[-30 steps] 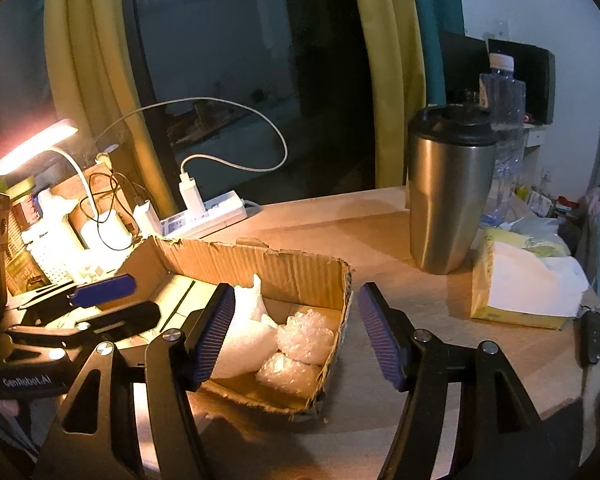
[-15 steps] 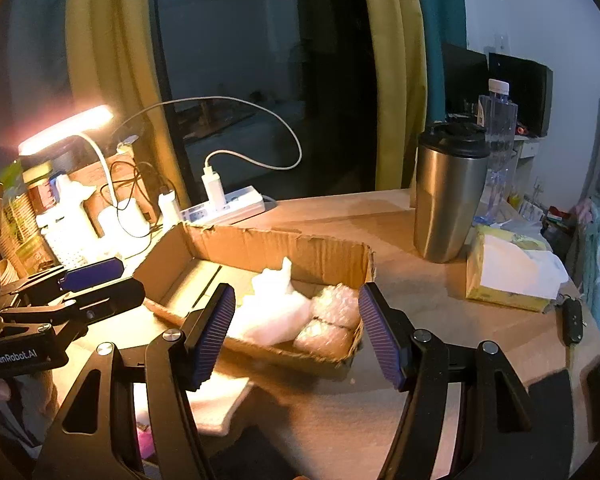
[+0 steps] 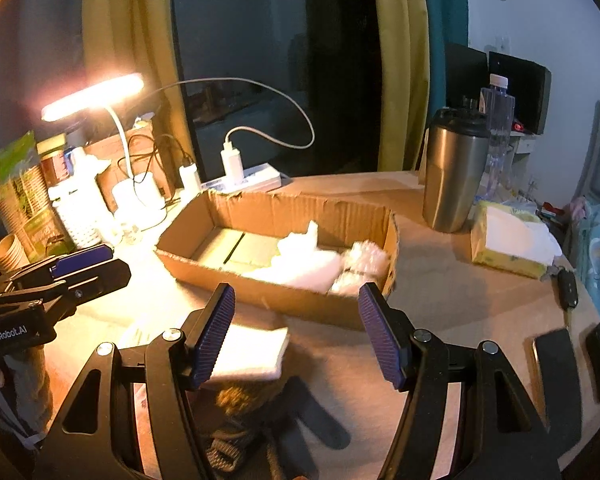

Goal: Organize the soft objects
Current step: 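Grasp the brown fuzzy ball with the right gripper while the left grasps the cotton swab bag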

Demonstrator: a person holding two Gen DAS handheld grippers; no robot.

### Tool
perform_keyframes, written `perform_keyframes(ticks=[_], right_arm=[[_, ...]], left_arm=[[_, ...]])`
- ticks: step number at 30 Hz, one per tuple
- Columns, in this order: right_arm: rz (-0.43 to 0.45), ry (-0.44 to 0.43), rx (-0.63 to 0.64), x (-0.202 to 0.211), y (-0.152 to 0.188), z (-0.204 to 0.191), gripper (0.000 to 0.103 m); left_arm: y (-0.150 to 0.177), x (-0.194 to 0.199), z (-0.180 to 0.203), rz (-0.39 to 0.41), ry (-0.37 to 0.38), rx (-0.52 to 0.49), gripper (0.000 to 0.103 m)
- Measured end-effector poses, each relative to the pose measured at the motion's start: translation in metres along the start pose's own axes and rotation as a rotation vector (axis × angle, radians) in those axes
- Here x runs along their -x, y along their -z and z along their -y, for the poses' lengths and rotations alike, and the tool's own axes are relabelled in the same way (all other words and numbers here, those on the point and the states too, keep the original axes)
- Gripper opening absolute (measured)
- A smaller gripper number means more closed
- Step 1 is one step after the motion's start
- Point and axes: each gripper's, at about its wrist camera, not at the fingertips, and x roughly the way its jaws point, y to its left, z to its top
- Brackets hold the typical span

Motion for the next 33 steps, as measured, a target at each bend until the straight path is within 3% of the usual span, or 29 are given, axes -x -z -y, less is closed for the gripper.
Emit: perform_keyframes(ticks=[9,15,27,33], right_arm=[[-0.031,0.007,0.0,0.007,0.026,-0.01,0.068],[-0.065,-0.004,-0.008,0.003,0.044,-0.012,0.068],[-0.116,-0.04,-0.02,-0.018,0.059,-0.011,0.068],[-0.139,-0.066,-0.026,-0.032,0.06,-0.012,0.068]], left_arm=[[0.027,0.01,-0.011,-0.014,-0.025,0.018,0.066],[0.043,0.007,-0.012,-0.043,-0.047,0.018,0.074],[0.064,-0.022,-0.02,-0.147,-0.107,0.002,0.076],[0.068,-0.038,-0.025,-0.207,-0.103,0.016,0.08]])
